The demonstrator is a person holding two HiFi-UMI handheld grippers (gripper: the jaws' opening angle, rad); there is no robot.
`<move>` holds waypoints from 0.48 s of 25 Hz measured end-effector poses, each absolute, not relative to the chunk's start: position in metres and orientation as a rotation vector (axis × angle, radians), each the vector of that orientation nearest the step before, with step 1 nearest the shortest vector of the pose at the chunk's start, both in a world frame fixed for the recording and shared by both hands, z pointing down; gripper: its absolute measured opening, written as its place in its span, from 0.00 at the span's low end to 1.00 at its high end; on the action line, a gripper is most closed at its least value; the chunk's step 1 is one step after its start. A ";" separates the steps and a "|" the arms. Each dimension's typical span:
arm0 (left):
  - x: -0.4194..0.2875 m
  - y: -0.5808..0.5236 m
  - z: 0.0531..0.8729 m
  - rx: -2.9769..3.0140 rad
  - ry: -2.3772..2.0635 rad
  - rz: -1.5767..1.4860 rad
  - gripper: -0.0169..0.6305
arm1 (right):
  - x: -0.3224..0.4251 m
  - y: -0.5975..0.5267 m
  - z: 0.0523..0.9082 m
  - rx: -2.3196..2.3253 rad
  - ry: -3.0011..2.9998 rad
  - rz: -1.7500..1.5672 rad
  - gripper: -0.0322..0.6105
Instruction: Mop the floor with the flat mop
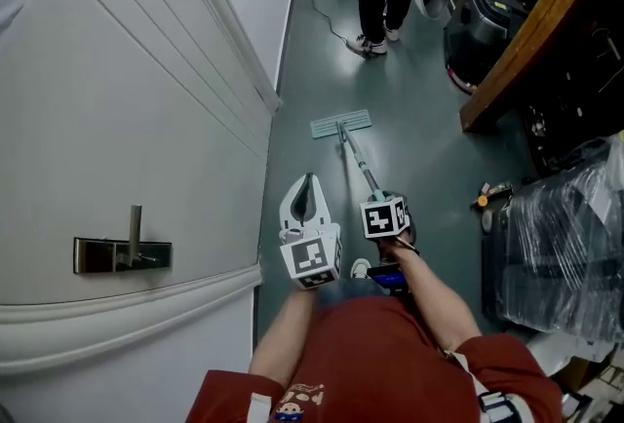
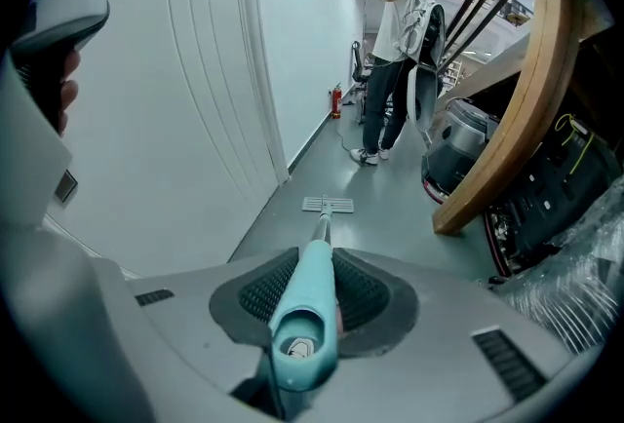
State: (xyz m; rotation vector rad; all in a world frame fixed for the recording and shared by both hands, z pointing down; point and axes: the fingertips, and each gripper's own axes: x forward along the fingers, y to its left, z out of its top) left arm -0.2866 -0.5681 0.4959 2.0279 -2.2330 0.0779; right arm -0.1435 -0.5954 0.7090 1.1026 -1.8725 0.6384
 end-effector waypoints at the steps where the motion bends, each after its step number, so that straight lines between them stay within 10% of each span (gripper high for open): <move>1: -0.288 -0.573 0.498 2.029 -2.224 0.075 0.05 | -0.145 -0.599 0.709 1.102 -1.869 0.636 0.23; 12: -0.311 -0.621 0.502 2.086 -2.163 0.050 0.05 | -0.174 -0.628 0.709 1.101 -1.854 0.639 0.23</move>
